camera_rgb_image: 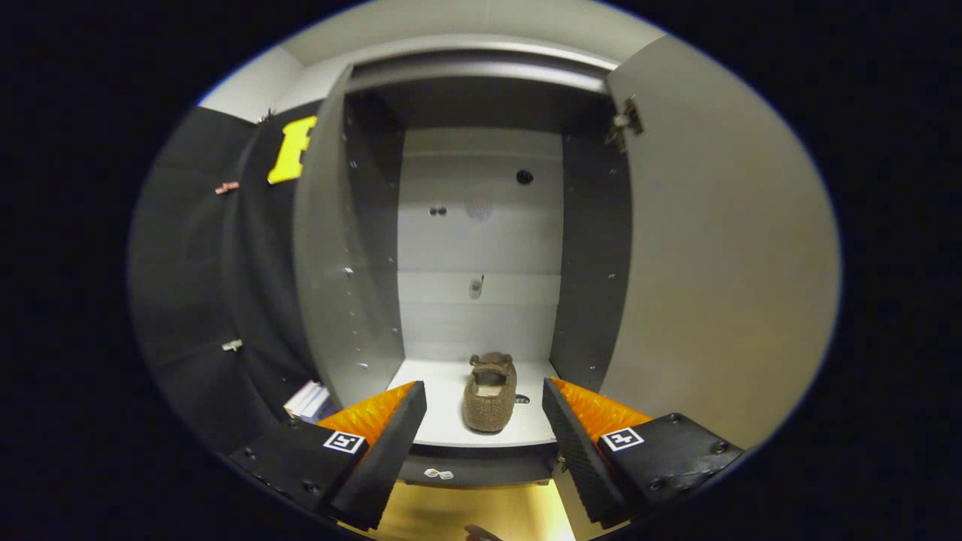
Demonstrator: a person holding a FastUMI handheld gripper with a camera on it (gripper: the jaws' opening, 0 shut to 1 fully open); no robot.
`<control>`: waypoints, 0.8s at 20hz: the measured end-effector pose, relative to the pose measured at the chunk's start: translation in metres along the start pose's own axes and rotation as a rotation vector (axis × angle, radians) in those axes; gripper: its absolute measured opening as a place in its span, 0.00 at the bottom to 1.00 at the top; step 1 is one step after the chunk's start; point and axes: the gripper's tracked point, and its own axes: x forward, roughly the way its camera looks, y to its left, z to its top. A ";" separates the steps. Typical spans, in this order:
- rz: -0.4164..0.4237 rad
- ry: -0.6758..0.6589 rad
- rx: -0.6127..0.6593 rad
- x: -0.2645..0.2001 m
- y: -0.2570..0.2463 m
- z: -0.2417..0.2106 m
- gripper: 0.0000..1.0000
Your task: Open the shoe cabinet door, grab the shoes and put them into the shoe cabinet, then close the shoe cabinet door.
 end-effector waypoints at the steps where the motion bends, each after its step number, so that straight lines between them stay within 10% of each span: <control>1: 0.004 -0.019 0.017 -0.021 -0.006 0.005 0.98; 16: -0.109 -0.166 -0.004 -0.239 -0.165 0.028 0.99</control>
